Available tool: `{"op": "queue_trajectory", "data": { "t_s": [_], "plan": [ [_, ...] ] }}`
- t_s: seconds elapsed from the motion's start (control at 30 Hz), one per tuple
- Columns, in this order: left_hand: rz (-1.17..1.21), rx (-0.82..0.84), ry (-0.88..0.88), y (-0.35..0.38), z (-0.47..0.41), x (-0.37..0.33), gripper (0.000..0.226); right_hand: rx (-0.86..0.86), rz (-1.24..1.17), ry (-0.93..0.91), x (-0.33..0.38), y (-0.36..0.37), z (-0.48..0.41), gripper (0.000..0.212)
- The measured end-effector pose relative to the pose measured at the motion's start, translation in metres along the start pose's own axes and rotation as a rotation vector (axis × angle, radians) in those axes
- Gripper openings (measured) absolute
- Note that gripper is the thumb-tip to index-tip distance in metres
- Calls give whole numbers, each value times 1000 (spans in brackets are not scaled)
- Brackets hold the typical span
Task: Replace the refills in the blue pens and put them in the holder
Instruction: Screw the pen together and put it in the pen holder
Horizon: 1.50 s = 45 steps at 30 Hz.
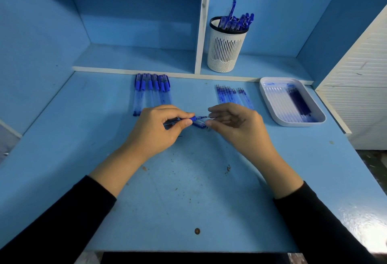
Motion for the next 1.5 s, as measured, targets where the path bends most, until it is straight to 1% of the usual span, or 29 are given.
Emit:
{"op": "queue_trajectory", "data": {
  "t_s": [0.1,0.2,0.27,0.37,0.43,0.53,0.63,0.8,0.93,0.97,1.03,1.13,1.23,1.37,1.5],
  "plan": [
    [-6,-12,38,2,1,-2,14,41,-4,-20,0,10,2,14],
    [-6,-21,31,2,0,0,13,-1,-7,-12,-2,5,-2,7],
    [-11,-42,29,1,-1,2,13,-58,-81,-8,-2,-5,-5,8],
    [-6,-85,10,0,-2,3,13,-189,-325,-21,3,-17,-8,10],
    [0,-100,9,1,-2,2,12,-278,-427,-52,6,-20,-8,17],
    [29,-124,0,5,-2,-1,14,-347,-473,-147,9,-11,-5,24],
    [41,-154,-9,8,-1,-3,15,-413,-435,-201,12,2,-1,18],
    [27,-153,-10,12,1,-4,16,-491,-547,-90,11,3,-9,16],
    [-74,-175,-11,9,-4,4,16,-525,-630,-76,4,-13,-35,18],
    [-87,-187,-8,8,-7,6,16,-501,-614,-70,2,-18,-43,19],
    [-98,-208,6,8,-12,8,16,-397,-493,-34,0,-26,-59,21],
    [-121,-231,49,9,-21,9,16,-195,-223,61,-1,-30,-77,22],
    [-136,-237,99,13,-31,11,15,-64,44,88,-3,-27,-92,23],
    [-138,-231,140,22,-46,14,16,40,314,105,-8,-24,-108,21],
    [-133,-238,182,31,-57,14,16,69,439,95,-16,-20,-116,22]
  ]
}}
Point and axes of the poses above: each hand's wrist, its own z-axis away from the middle knuckle, its own y-axis out of the palm, x = y × z, the point moved 1 cm from there along -z, towards the middle knuckle, and after that the axes turned 14 degrees about -z, right-handed, at the moved point
